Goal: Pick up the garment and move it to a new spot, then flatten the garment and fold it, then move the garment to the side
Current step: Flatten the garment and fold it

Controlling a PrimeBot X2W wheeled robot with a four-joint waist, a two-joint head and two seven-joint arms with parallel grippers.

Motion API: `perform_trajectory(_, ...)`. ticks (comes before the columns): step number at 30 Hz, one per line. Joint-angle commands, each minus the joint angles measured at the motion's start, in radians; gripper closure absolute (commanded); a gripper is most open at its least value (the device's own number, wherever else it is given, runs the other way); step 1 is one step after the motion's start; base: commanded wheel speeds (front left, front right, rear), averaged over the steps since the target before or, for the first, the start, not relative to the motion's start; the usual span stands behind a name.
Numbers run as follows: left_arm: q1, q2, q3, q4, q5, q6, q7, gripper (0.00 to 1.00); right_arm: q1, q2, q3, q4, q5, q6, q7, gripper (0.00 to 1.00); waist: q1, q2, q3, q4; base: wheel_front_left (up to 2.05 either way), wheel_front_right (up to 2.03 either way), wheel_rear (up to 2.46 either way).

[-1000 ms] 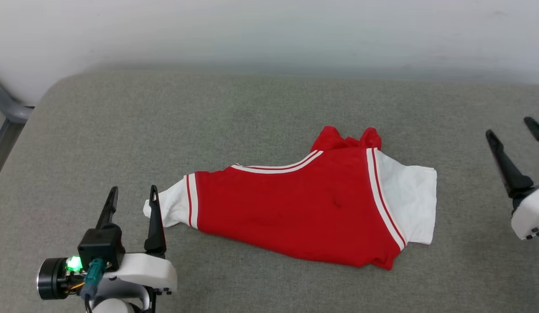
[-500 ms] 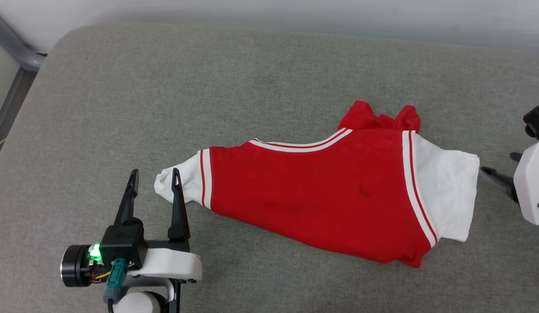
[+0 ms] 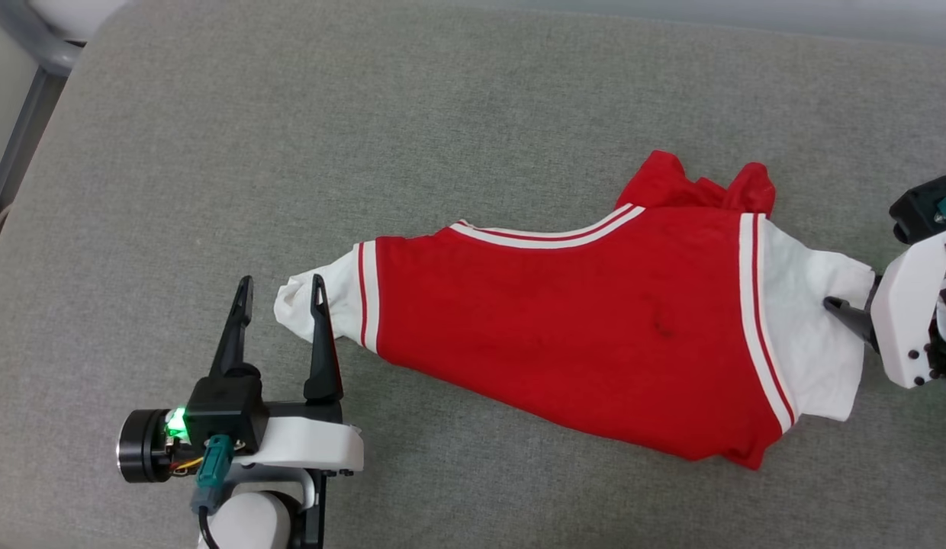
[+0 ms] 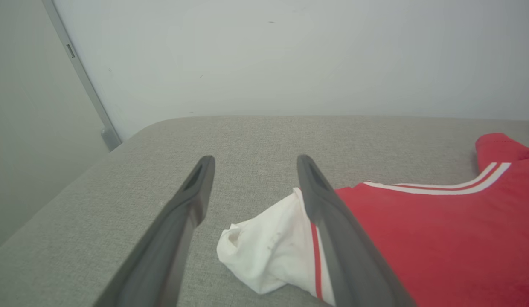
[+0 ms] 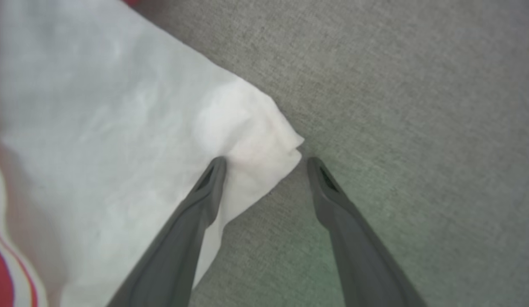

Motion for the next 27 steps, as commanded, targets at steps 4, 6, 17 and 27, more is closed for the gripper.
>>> perform_trajectory(4,0.016,-0.014,0.03,0.015,0.021,-0.024,-0.002,0.0,0.007,-0.007,0.054,0.018,0.029,0.002,-0.093,1.0,-0.0001,0.0,-0.029,-0.022,0.0,0.0,0.0)
perform_trajectory(6,0.02,-0.02,0.043,0.022,0.028,-0.036,-0.002,0.0,-0.005,-0.03,0.046,0.017,0.045,0.001,-0.159,1.0,-0.0001,0.0,-0.048,-0.031,0.0,0.0,0.0)
perform_trajectory(17,0.085,-0.043,0.105,0.043,0.055,-0.081,-0.002,0.0,0.187,-0.144,-0.02,-0.003,0.188,0.001,-0.377,1.0,-0.0001,0.0,-0.133,-0.077,0.0,0.0,0.0)
perform_trajectory(27,0.081,-0.057,0.142,0.063,0.071,-0.12,-0.002,0.0,0.419,-0.095,-0.066,0.099,0.275,0.002,-0.402,1.0,-0.0001,0.0,-0.136,-0.089,0.0,0.0,0.0)
